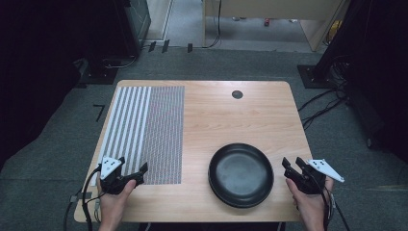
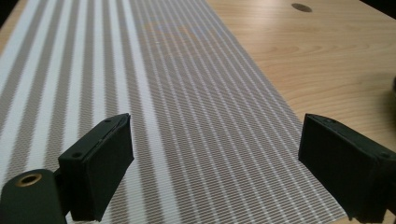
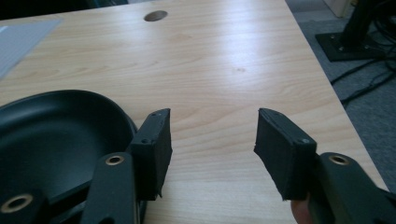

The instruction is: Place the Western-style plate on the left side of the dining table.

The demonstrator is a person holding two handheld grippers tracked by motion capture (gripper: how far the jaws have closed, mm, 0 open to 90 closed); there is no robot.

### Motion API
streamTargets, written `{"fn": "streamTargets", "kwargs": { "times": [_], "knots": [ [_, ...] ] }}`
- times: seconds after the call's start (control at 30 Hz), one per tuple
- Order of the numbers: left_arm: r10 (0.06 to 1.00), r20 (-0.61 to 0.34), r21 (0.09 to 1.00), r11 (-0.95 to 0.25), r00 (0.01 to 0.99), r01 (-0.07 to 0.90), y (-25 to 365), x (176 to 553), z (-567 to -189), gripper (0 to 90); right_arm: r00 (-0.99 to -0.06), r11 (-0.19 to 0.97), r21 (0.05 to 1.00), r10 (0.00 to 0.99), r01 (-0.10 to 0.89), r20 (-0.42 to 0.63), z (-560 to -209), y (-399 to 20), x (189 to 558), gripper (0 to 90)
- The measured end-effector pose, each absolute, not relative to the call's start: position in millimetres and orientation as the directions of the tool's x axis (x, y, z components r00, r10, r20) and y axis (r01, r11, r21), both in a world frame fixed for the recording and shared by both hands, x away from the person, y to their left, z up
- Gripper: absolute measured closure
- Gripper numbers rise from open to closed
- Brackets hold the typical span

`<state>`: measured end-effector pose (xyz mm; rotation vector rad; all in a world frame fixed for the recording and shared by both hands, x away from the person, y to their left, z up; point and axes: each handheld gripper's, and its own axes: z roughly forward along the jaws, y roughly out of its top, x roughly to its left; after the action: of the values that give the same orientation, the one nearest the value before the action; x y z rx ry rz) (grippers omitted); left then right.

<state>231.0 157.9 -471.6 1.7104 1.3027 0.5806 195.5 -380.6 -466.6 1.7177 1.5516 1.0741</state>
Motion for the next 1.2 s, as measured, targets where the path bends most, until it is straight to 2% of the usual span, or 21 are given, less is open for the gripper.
{"fn": "streamTargets", "kwargs": {
  "times": [0.17,0.43,0.6,0.63,0.9,0.93,0.97,1.2],
  "knots": [
    [0.922,-0.122,0.860,-0.086,0.366,0.504,138,235,-468,12.9,-0.033,-0.188,0.840,0.971,0.509,0.237,-462,-381,196,49.7],
    [0.910,-0.126,0.858,-0.100,0.395,0.505,117,241,-466,13.2,-0.051,-0.193,0.815,0.964,0.546,0.262,-466,-380,199,48.2],
    [0.903,-0.132,0.859,-0.101,0.409,0.502,101,246,-462,13.3,-0.047,-0.140,0.811,0.978,0.568,0.202,-461,-375,207,42.5],
    [0.899,-0.139,0.859,-0.100,0.416,0.502,96,247,-462,13.3,-0.047,-0.127,0.820,0.982,0.558,0.185,-456,-372,209,39.1],
    [0.890,-0.143,0.856,-0.108,0.433,0.506,81,251,-460,13.3,-0.047,-0.107,0.857,0.988,0.504,0.150,-456,-366,215,37.6],
    [0.890,-0.144,0.854,-0.108,0.432,0.509,79,252,-461,13.3,-0.053,-0.097,0.860,0.988,0.501,0.142,-458,-366,215,38.9],
    [0.891,-0.149,0.851,-0.104,0.428,0.514,75,254,-462,13.4,-0.065,-0.098,0.856,0.986,0.508,0.152,-463,-365,214,44.0],
    [0.879,-0.166,0.851,-0.102,0.448,0.515,56,259,-463,14.0,-0.098,-0.093,0.848,0.981,0.521,0.167,-470,-363,210,51.6]
  ]
}}
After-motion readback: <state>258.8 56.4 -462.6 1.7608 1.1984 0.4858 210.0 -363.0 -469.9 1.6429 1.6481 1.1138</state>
